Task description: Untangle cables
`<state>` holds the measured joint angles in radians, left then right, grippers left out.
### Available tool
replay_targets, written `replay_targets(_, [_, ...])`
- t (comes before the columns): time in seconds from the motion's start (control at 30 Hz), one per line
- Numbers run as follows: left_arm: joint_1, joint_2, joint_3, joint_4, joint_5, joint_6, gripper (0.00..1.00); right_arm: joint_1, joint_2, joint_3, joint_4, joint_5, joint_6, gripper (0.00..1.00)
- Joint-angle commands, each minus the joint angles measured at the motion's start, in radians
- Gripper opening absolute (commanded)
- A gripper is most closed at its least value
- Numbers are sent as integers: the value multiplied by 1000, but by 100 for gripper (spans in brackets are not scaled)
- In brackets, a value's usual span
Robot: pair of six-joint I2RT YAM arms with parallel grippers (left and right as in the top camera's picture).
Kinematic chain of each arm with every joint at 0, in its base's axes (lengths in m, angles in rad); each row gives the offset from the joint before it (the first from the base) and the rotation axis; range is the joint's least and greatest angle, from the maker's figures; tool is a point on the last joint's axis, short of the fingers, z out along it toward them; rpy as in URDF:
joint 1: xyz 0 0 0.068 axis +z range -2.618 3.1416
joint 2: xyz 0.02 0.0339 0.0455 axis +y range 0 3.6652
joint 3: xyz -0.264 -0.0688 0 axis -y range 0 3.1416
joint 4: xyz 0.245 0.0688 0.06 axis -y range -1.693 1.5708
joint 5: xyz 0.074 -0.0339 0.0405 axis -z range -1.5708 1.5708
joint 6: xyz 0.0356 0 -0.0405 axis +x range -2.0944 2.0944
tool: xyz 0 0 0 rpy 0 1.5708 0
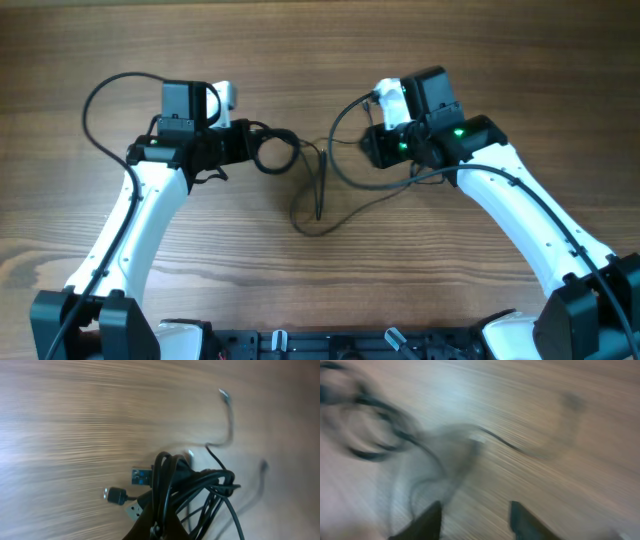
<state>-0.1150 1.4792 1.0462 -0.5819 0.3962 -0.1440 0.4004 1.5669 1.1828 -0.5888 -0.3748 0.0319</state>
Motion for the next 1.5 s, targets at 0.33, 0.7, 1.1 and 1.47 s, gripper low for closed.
replay_targets(0.33, [-95, -22, -1, 2, 161, 245, 4, 100, 78, 0, 151, -196, -170, 73])
replay_targets(0.7, [-95, -22, -1, 2, 172, 245, 4, 107, 144, 0, 167, -202, -121, 4])
replay_targets(1.1, [48, -22, -1, 5, -77, -98, 4, -12, 144, 0, -32, 380, 280, 4])
replay_targets(1.47, [176, -21, -2, -81, -79, -156, 4, -161, 144, 0, -64, 296, 449, 4])
